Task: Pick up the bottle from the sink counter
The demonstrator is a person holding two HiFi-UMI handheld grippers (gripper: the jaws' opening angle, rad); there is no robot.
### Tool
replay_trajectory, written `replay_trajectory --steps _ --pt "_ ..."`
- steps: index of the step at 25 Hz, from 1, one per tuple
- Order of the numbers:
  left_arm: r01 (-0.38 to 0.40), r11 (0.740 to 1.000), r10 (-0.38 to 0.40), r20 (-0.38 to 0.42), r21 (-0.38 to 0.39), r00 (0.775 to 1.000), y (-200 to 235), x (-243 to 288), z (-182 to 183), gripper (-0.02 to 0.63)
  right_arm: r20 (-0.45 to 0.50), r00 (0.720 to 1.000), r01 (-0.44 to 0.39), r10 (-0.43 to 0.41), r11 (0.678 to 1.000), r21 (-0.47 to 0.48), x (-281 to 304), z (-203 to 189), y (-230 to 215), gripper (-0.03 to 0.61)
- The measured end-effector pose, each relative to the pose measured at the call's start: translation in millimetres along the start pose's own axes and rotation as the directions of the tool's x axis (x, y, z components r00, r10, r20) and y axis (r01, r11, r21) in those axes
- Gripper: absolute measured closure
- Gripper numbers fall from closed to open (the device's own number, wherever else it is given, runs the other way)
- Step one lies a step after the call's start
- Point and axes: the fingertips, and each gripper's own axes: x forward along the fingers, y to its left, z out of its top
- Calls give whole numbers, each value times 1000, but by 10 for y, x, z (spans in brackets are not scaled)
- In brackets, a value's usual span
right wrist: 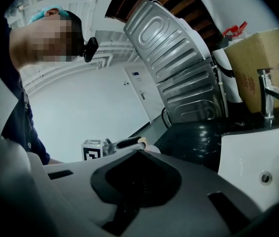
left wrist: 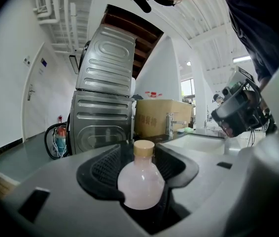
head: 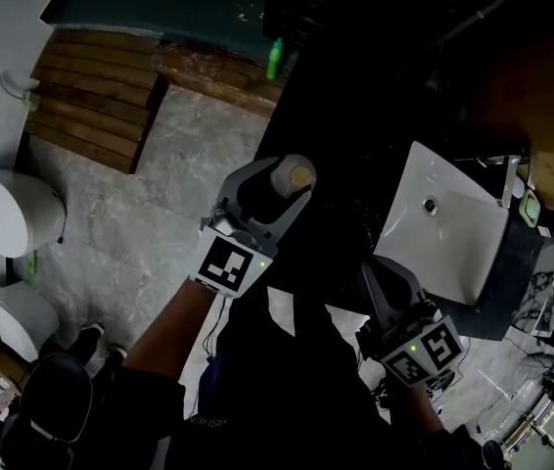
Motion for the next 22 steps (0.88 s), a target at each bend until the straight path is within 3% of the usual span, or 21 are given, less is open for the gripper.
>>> replay_trajectory --steps 22 --pt "-23 1000 23 -10 -9 1000 -45 177 -131 407 -25 1000 10 -10 1000 16 -74 -79 -193 555"
